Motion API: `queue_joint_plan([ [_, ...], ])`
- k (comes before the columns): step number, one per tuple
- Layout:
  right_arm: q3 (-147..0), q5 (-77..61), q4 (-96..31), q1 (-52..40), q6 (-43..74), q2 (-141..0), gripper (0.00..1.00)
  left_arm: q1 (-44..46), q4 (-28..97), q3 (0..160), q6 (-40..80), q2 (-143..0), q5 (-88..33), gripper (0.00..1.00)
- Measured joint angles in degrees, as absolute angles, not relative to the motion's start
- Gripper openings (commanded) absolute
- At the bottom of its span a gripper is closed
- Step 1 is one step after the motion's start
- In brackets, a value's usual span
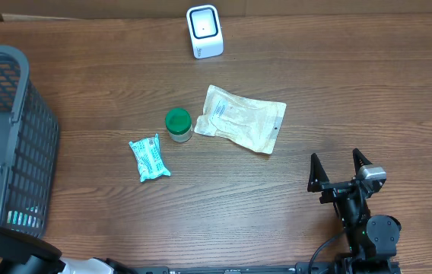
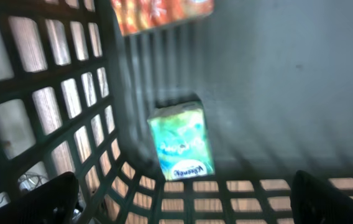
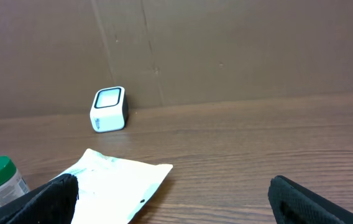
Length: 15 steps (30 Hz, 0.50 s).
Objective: Scan the item barcode
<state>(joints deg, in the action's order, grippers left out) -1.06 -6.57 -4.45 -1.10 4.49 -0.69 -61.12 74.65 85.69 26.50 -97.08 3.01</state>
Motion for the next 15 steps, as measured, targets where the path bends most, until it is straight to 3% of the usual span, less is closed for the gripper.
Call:
queue_joint_plan([
  [12,-1.1,-6.5,-4.4,-1.1,4.5,-0.7,1.00,-60.5,58.3,65.2,25.8,-97.4,3.7,0.88],
  [15,-1.1,-6.6,-4.4,-1.1,4.5,-0.7,1.00,-60.5,55.5,63.0,25.5,-97.5,3.7,0.78],
])
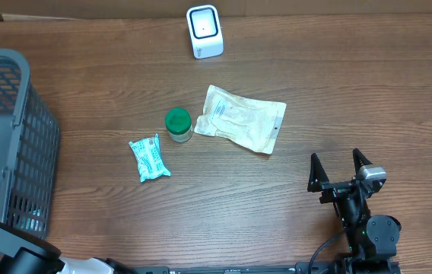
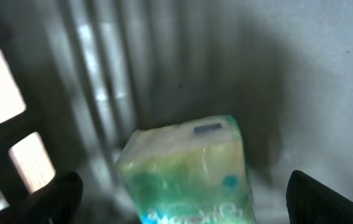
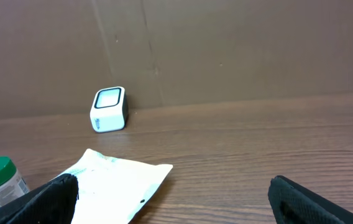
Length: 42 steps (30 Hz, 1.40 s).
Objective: Scan the item barcode
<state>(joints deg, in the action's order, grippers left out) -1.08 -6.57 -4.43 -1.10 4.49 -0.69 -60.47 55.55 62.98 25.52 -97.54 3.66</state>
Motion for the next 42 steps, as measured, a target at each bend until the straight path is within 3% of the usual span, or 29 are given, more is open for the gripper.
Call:
queue_joint_plan([
  [3,-1.1,-6.6,-4.4,-1.1,4.5,-0.7,1.00,-60.5,53.5,60.9,25.3,-97.8,3.9,0.35],
  [5,-1.1,-6.5,-4.4,-1.1,4.5,-0.7,1.00,-60.4,53.0,60.7,25.4,-98.0,3.6,0.11],
  [7,-1.1,-6.6,-4.4,-1.1,4.5,-0.7,1.00,-60.4,52.9,60.7,25.3,-98.0,3.7,0.06],
  [15,-1.1,-6.6,-4.5,-1.1,4.5,-0.7,1.00,-60.4,59.7,65.3,25.1,-99.1,1.6,0.05],
  [27,-1.1,-6.5,-4.4,-1.1,4.5,-0.7,1.00,-58.9,73.3,114.5,24.1,-99.9,-31.5,0.04],
  [30,-1.1,-6.5,-4.4,-1.1,4.5,-0.7,1.00,-50.8,75.7,126.7,23.7,-97.1,-38.2,0.05],
  [33,-1.1,-6.6,-4.4,-1.1,4.5,-0.7,1.00,-39.8,78.1,129.5,20.9,-93.1,-35.6,0.05],
  [39,-1.1,-6.5,-4.4,-1.1,4.5,-0.7,1.00,-10.9,85.8,130.1,16.1,-89.4,-19.9,0.05],
  [42,-1.1,-6.6,-4.4,-1.1,4.5,-0.7,1.00,-0.5,86.7,128.3,15.3,-90.4,-13.1,0.04],
])
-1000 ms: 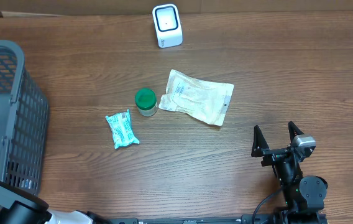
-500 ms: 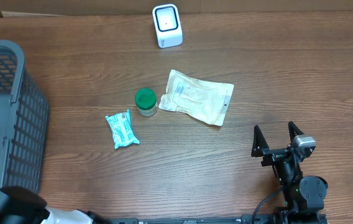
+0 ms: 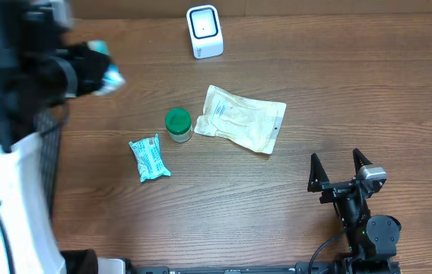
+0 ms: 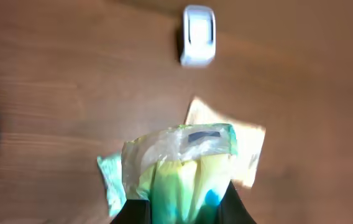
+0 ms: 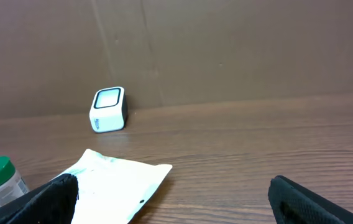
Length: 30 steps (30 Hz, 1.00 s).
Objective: Scan the item barcode
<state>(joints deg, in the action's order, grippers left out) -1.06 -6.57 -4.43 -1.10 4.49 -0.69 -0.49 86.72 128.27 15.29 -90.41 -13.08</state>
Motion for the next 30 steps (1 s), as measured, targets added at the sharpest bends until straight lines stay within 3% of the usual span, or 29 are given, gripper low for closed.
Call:
queue_joint_plan([
  [8,-1.1,-6.5,-4.4,-1.1,4.5,-0.7,1.00,16.2,85.4,116.2,16.0,-97.8,-5.0,0.04],
  [19,-1.1,-6.5,-4.4,-1.1,4.5,-0.7,1.00,33.3,71.5,93.0,21.2,-103.8,-0.3,0.08],
  [27,-1.1,-6.5,-4.5,-1.1,4.5,-0.7,1.00,35.3,54.2,76.9,24.1,-104.7,2.5,0.09],
  [30,-1.1,-6.6,-4.4,-1.1,4.5,-0.7,1.00,35.3,48.4,72.4,24.5,-104.8,2.4,0.21],
])
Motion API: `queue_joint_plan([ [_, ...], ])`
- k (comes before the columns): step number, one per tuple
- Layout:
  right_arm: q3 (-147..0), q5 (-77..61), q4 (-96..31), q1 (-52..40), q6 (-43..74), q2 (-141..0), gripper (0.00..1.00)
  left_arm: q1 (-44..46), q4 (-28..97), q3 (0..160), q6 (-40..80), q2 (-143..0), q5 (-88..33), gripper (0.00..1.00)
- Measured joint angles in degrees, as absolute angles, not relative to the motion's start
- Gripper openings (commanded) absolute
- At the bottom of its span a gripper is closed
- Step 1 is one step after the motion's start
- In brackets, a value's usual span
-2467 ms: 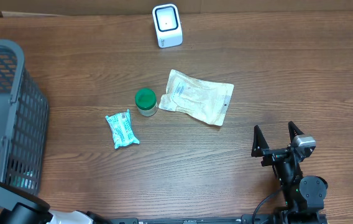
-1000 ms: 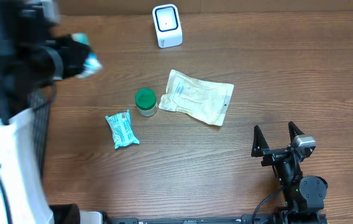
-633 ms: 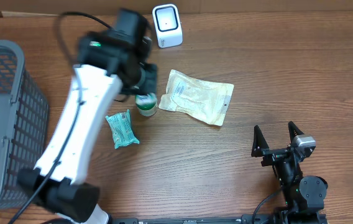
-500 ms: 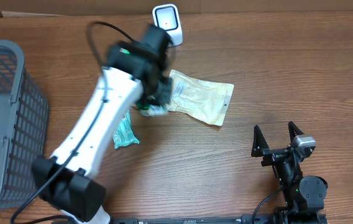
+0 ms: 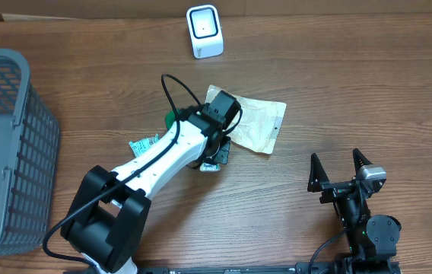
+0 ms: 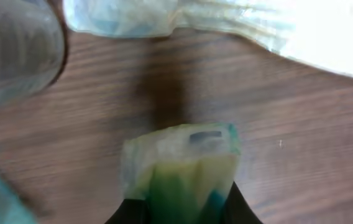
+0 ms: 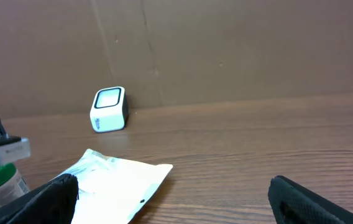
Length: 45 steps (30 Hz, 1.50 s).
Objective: Scan the item barcode
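Observation:
A green-and-white tissue pack (image 6: 179,165) is held in my shut left gripper (image 6: 179,205), low over the wood. In the overhead view the left gripper (image 5: 214,156) sits just in front of the white pouch (image 5: 250,122), and the pack (image 5: 211,163) shows beneath it. The white barcode scanner (image 5: 204,30) stands at the far edge, well beyond the pack. It also shows in the right wrist view as the scanner (image 7: 109,109). My right gripper (image 5: 340,171) rests open at the front right with nothing between its fingers.
A green-lidded jar (image 5: 172,118) and a teal packet (image 5: 141,144) lie left of the held pack, partly hidden under the left arm. A grey mesh basket (image 5: 11,152) stands at the table's left edge. The white pouch (image 6: 276,31) is close ahead of the left fingers.
My left gripper, holding the pack, was high near the basket side. Now it is low over the table centre, in front of the white pouch. The right arm has not moved.
My left gripper was open inside the basket, facing the tissue pack, then closer to it. Later it was shut on the pack, high over the table, out of the basket. Now the pack is held low at the centre beside the jar and pouch.

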<state>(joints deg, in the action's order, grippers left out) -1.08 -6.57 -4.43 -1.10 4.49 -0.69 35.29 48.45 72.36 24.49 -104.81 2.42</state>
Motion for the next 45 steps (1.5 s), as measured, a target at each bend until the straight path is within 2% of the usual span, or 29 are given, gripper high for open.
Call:
queue_joint_plan([
  [2,-1.1,-6.5,-4.4,-1.1,4.5,-0.7,1.00,35.5,46.8,70.9,24.9,-104.8,2.4,0.39],
  [3,-1.1,-6.5,-4.4,-1.1,4.5,-0.7,1.00,35.6,46.6,70.6,25.1,-104.8,2.4,0.53],
  [4,-1.1,-6.5,-4.4,-1.1,4.5,-0.7,1.00,35.7,46.6,70.4,25.2,-104.8,2.4,0.61],
  [8,-1.1,-6.5,-4.5,-1.1,4.5,-0.7,1.00,35.7,46.2,70.4,25.6,-104.8,2.4,0.79],
  [12,-1.1,-6.5,-4.4,-1.1,4.5,-0.7,1.00,35.7,46.2,70.4,25.6,-104.8,2.4,0.75],
  [17,-1.1,-6.5,-4.4,-1.1,4.5,-0.7,1.00,35.7,46.2,70.4,28.1,-104.7,2.3,0.75],
  [22,-1.1,-6.5,-4.4,-1.1,4.5,-0.7,1.00,35.6,46.4,70.9,29.1,-98.7,1.2,0.84],
  [27,-1.1,-6.5,-4.4,-1.1,4.5,-0.7,1.00,34.1,46.5,73.8,27.1,-85.9,0.0,0.99],
  [31,-1.1,-6.5,-4.4,-1.1,4.5,-0.7,1.00,29.9,47.6,75.4,26.0,-77.4,-1.2,1.00],
  [34,-1.1,-6.6,-4.4,-1.1,4.5,-0.7,1.00,17.4,52.9,79.6,25.0,-71.1,-3.2,1.00],
  [36,-1.1,-6.6,-4.4,-1.1,4.5,-0.7,1.00,3.9,56.6,85.5,22.6,-69.4,-9.1,1.00],
  [39,-1.1,-6.5,-4.4,-1.1,4.5,-0.7,1.00,-9.6,59.4,93.2,20.8,-69.3,-17.0,1.00],
  [45,-1.1,-6.6,-4.4,-1.1,4.5,-0.7,1.00,-30.5,60.1,102.4,21.0,-67.9,-22.3,1.00],
])
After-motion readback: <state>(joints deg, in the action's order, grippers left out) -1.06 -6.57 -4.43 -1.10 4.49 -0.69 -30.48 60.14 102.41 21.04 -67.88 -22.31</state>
